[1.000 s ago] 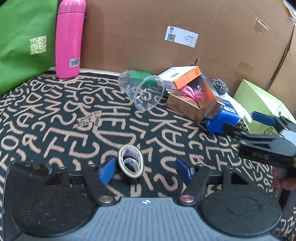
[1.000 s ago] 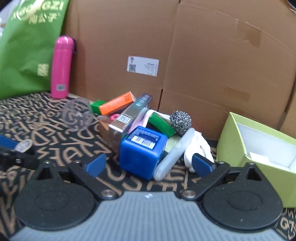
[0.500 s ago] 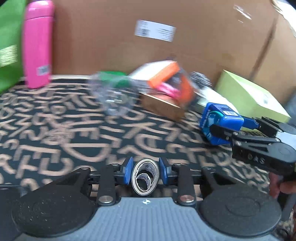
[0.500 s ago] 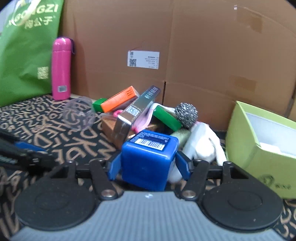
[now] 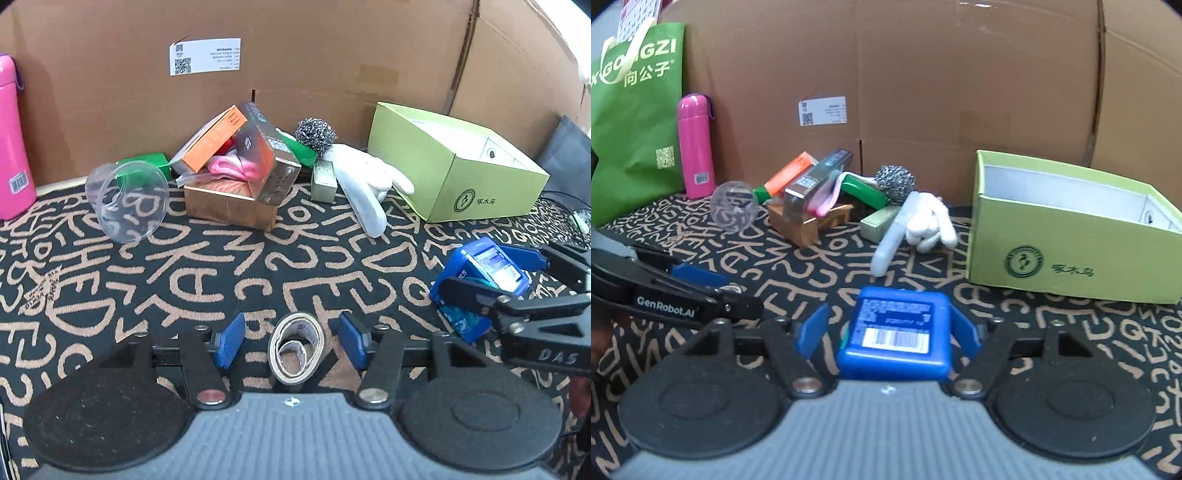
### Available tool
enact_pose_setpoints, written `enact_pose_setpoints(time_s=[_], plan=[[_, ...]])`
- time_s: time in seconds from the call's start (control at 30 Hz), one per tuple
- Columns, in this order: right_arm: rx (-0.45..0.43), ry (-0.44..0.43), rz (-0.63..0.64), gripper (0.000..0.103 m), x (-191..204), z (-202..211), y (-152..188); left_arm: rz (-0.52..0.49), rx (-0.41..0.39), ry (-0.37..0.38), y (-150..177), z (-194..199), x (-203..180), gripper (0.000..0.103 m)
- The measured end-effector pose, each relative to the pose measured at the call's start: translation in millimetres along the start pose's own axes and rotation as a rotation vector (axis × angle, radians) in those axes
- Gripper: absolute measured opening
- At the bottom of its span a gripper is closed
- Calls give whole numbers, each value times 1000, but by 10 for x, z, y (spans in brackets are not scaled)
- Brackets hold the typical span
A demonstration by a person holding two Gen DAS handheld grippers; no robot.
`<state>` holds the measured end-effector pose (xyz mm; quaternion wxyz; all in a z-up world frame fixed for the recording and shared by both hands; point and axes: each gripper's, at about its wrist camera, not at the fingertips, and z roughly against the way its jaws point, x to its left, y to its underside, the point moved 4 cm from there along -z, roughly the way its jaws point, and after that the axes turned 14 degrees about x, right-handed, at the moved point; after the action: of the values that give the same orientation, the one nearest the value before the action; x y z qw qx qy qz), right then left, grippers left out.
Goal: Organize objects
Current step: 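Grasp the silver tape roll with the left tool while the right tool grasps the blue square container, then carry the tape roll and blue container into the green box and release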
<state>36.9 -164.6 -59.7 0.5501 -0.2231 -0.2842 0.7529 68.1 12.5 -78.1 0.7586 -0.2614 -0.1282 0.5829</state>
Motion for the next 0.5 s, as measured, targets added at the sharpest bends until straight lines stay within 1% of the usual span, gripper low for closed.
enact_pose_setpoints(time_s=[0.03, 0.07, 0.13, 0.2, 0.23, 0.27, 0.3, 0.33, 0.43, 0.5], plan=[[4, 12, 9, 75, 14, -18, 10, -12, -1, -5, 8, 6, -8, 45], [9, 21, 13, 75, 27, -35, 23, -29, 0, -13, 12, 0, -24, 41], [21, 23, 11, 74, 25, -72, 41, -43, 0, -30, 2, -15, -45, 41], [28, 24, 0, 66, 5, -83, 61, -55, -7, -48, -7, -38, -79, 41], [35, 22, -6, 60, -13, -89, 70, -68, -10, -58, -8, -51, -100, 41], [43, 15, -12, 55, -34, -99, 78, -87, -11, -66, -10, -57, -128, 36], [43, 1, -21, 55, -57, -101, 87, -94, -9, -58, -17, -57, -146, 32], [44, -9, -27, 55, -76, -98, 91, -91, -4, -47, -29, -52, -159, 31], [48, -20, -22, 55, -111, -62, 83, -80, 12, 41, -108, -22, -219, 31], [24, -35, -33, 55, -168, 20, 57, -99, -5, 78, -203, 34, -314, 31]])
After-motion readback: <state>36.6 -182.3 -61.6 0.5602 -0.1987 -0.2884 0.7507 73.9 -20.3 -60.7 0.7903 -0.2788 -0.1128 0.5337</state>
